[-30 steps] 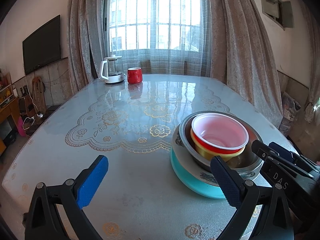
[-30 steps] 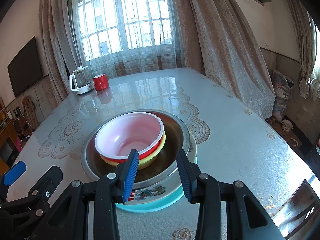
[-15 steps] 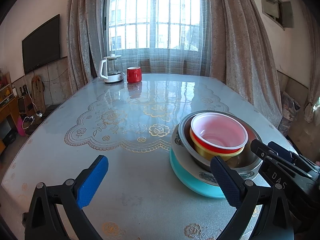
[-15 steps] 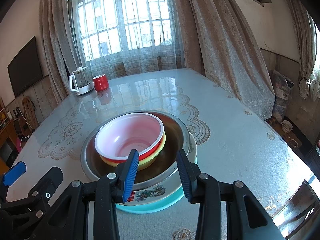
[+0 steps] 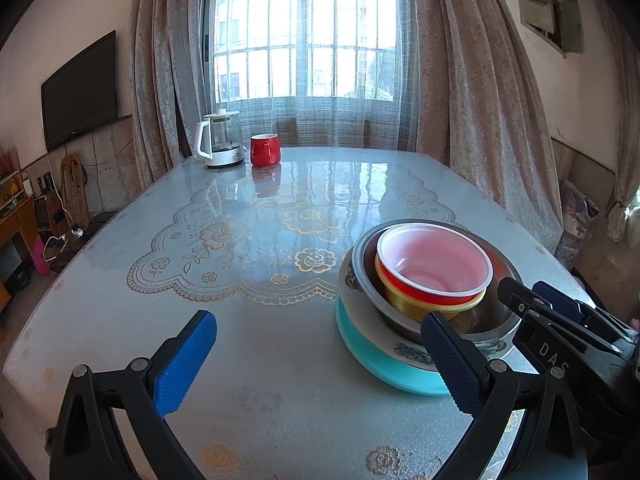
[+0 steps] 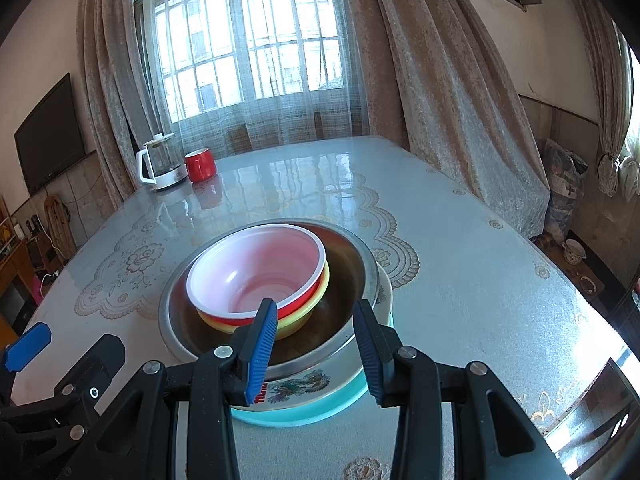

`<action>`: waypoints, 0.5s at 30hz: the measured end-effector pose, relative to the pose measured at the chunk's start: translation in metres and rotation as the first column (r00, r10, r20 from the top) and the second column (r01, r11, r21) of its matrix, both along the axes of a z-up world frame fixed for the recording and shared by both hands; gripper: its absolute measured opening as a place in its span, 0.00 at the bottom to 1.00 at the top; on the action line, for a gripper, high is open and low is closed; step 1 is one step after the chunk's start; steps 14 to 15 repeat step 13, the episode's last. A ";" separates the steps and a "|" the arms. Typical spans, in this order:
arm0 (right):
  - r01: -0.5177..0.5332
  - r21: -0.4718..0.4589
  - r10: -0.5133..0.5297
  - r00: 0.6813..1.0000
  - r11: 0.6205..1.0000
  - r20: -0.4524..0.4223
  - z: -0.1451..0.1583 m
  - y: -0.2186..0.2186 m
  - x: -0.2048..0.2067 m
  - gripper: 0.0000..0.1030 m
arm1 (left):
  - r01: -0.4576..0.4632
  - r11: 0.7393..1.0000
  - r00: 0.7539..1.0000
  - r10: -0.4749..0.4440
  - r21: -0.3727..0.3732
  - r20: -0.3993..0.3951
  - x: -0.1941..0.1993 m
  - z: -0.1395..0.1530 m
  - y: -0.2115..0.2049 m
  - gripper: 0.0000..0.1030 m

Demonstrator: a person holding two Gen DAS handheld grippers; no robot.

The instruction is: Organize plates and bowls

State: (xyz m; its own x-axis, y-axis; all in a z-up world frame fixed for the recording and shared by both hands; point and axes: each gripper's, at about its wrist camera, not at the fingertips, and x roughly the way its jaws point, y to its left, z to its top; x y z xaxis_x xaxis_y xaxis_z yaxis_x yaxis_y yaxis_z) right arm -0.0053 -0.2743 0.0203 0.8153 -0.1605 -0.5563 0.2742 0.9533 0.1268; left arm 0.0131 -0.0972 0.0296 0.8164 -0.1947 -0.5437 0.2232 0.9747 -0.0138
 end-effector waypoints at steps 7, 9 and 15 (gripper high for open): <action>0.000 -0.002 0.000 1.000 1.000 0.001 -0.001 0.002 0.001 0.39 | 0.004 1.000 1.000 -0.004 0.002 0.003 -0.001 -0.001 -0.001 1.00; 0.000 -0.001 0.000 1.000 1.000 0.001 0.000 0.002 0.001 0.39 | -0.008 1.000 1.000 0.008 0.008 0.023 -0.002 -0.001 -0.001 0.99; 0.000 0.000 0.000 1.000 1.000 0.003 0.000 0.002 0.001 0.39 | -0.002 1.000 1.000 0.002 0.008 0.017 -0.001 -0.001 0.001 0.99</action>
